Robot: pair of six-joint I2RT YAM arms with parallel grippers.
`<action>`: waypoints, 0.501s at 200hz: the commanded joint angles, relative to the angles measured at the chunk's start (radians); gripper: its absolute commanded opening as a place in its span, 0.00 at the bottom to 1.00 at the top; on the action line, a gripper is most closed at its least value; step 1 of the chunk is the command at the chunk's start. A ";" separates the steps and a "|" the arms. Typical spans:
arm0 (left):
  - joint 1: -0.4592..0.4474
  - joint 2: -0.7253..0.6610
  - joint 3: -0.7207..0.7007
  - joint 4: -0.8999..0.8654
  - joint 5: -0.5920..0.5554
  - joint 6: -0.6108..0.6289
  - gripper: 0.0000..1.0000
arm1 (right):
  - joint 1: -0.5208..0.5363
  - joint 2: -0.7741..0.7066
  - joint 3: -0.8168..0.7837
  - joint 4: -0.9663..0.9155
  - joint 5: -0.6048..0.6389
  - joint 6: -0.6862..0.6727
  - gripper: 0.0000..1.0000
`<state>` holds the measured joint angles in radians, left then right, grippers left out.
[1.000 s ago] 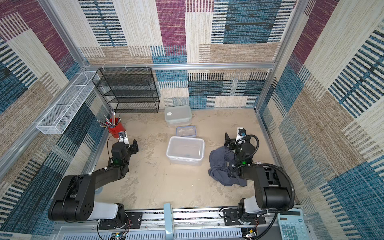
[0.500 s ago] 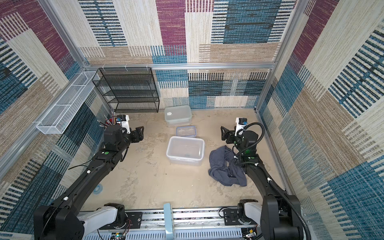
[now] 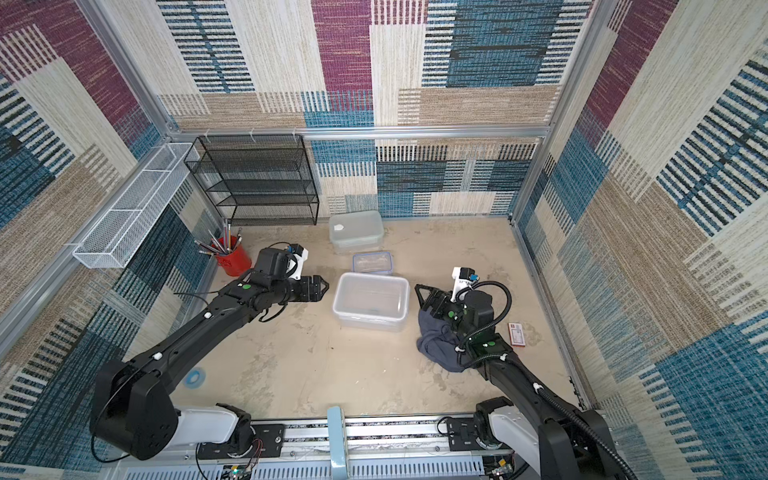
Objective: Wipe the insides of the lunch boxes
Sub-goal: Open the fastener of the lunch box.
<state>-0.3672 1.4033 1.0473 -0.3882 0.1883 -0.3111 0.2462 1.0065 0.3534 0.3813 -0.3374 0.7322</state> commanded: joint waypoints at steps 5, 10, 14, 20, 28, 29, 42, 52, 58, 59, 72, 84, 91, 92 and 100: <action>-0.004 0.057 0.054 -0.008 0.038 -0.017 0.87 | 0.021 0.027 -0.025 0.120 -0.003 0.139 0.91; -0.006 0.071 0.061 -0.001 0.038 -0.018 0.87 | 0.024 0.039 -0.028 0.129 -0.002 0.152 0.92; -0.007 0.082 0.067 0.009 0.039 -0.018 0.88 | 0.027 0.047 -0.030 0.136 -0.003 0.162 0.95; -0.006 0.099 0.076 0.017 0.041 -0.019 0.88 | 0.029 0.065 -0.033 0.149 -0.005 0.175 0.95; -0.006 0.121 0.089 0.024 0.047 -0.022 0.88 | 0.034 0.088 -0.033 0.160 -0.009 0.189 0.96; -0.007 0.125 0.090 0.025 0.049 -0.022 0.88 | 0.034 0.091 -0.033 0.163 -0.010 0.192 0.96; -0.008 0.163 0.113 0.026 0.057 -0.032 0.88 | 0.039 0.130 -0.031 0.181 -0.012 0.207 0.96; -0.011 0.194 0.128 0.028 0.069 -0.040 0.88 | 0.040 0.154 -0.030 0.194 -0.012 0.223 0.96; -0.014 0.208 0.134 0.032 0.078 -0.042 0.88 | 0.042 0.168 -0.030 0.204 -0.015 0.232 0.96; -0.014 0.211 0.136 0.033 0.079 -0.044 0.88 | 0.042 0.170 -0.030 0.207 -0.015 0.234 0.96; -0.021 0.240 0.147 0.039 0.085 -0.051 0.88 | 0.044 0.195 -0.037 0.244 -0.021 0.261 0.96; -0.026 0.263 0.157 0.041 0.086 -0.054 0.88 | 0.047 0.218 -0.041 0.271 -0.023 0.290 0.96; -0.027 0.274 0.161 0.041 0.083 -0.055 0.88 | 0.051 0.236 -0.041 0.280 -0.025 0.304 0.95; -0.027 0.275 0.161 0.043 0.082 -0.056 0.88 | 0.051 0.239 -0.040 0.281 -0.025 0.305 0.95; -0.029 0.283 0.164 0.045 0.083 -0.060 0.88 | 0.056 0.261 -0.039 0.296 -0.031 0.321 0.94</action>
<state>-0.3927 1.6653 1.1950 -0.3645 0.2481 -0.3462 0.2935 1.2270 0.3149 0.5797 -0.3473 0.9787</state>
